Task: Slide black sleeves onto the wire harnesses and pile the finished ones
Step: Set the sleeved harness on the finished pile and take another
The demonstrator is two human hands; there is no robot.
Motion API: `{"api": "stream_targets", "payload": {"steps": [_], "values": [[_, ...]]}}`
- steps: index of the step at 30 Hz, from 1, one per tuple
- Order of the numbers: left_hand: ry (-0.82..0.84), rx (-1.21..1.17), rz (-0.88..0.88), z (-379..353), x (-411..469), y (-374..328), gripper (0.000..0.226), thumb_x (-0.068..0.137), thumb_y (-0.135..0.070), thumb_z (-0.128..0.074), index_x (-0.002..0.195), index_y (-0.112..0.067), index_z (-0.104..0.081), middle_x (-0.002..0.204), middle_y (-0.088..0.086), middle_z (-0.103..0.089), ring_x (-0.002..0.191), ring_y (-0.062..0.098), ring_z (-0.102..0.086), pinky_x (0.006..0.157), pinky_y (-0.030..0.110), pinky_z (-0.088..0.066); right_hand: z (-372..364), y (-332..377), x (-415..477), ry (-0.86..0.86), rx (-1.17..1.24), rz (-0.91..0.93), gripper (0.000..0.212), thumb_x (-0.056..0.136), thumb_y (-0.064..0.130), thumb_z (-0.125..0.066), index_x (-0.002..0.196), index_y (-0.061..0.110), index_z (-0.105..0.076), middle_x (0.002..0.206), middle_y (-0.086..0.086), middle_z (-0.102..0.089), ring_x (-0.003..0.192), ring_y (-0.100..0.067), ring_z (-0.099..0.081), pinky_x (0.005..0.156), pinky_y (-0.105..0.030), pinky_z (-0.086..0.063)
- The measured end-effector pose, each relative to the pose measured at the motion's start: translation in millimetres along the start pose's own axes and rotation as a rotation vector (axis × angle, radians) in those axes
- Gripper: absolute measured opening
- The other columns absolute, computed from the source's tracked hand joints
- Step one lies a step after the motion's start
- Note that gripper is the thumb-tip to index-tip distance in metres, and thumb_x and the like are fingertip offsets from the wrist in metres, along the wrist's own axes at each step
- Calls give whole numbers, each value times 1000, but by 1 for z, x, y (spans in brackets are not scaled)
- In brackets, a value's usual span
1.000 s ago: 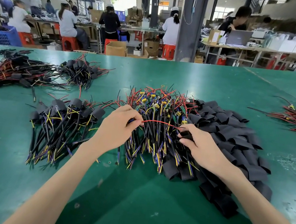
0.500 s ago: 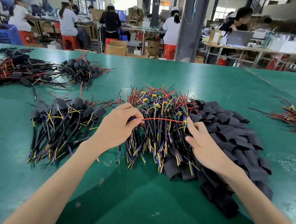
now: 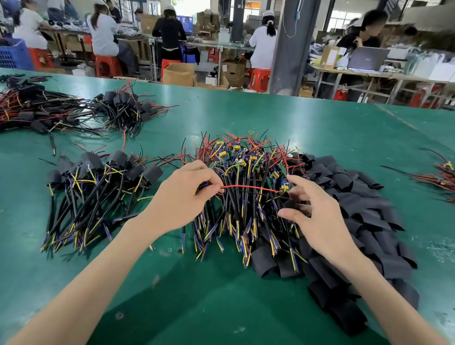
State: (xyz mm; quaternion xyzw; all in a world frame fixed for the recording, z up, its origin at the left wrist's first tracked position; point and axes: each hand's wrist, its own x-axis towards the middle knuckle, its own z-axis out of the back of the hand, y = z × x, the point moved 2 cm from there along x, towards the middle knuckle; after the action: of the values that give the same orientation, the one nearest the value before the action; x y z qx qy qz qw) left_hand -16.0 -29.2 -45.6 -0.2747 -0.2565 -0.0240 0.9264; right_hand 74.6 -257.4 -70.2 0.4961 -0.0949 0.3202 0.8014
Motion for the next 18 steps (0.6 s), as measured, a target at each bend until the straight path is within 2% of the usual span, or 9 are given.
{"api": "stream_targets", "payload": {"steps": [3, 8, 12, 18], "values": [[3, 7, 0, -1, 0, 1, 11, 91, -12, -59, 87, -16, -69, 91, -3, -57, 88, 16, -53, 81, 39, -46, 0, 2, -1, -10, 28, -4, 62, 75, 0, -75, 119, 36, -51, 99, 12, -56, 91, 11, -54, 80, -4, -44], [-20, 9, 6, 1, 1, 0, 12, 92, -15, -58, 87, -17, -69, 95, -3, -58, 91, 15, -54, 82, 39, -46, 2, 3, -1, -14, 20, -24, 61, 75, 0, -75, 125, 27, -54, 100, 11, -56, 94, 1, -55, 82, -7, -45], [-45, 25, 7, 1, 0, 0, 11, 92, -16, -58, 88, -17, -69, 96, -5, -58, 92, 13, -52, 80, 36, -46, 2, 6, -1, -22, 4, -35, 61, 75, 2, -75, 127, 24, -53, 101, 9, -57, 97, -6, -55, 87, -15, -45], [-32, 17, -6, 0, 0, -1, 9, 90, -15, -61, 88, -17, -69, 95, -5, -58, 91, 14, -54, 81, 39, -47, 3, 8, -1, -37, -21, -41, 60, 75, 6, -77, 128, 22, -54, 102, 5, -59, 96, -8, -56, 91, -25, -47]]}}
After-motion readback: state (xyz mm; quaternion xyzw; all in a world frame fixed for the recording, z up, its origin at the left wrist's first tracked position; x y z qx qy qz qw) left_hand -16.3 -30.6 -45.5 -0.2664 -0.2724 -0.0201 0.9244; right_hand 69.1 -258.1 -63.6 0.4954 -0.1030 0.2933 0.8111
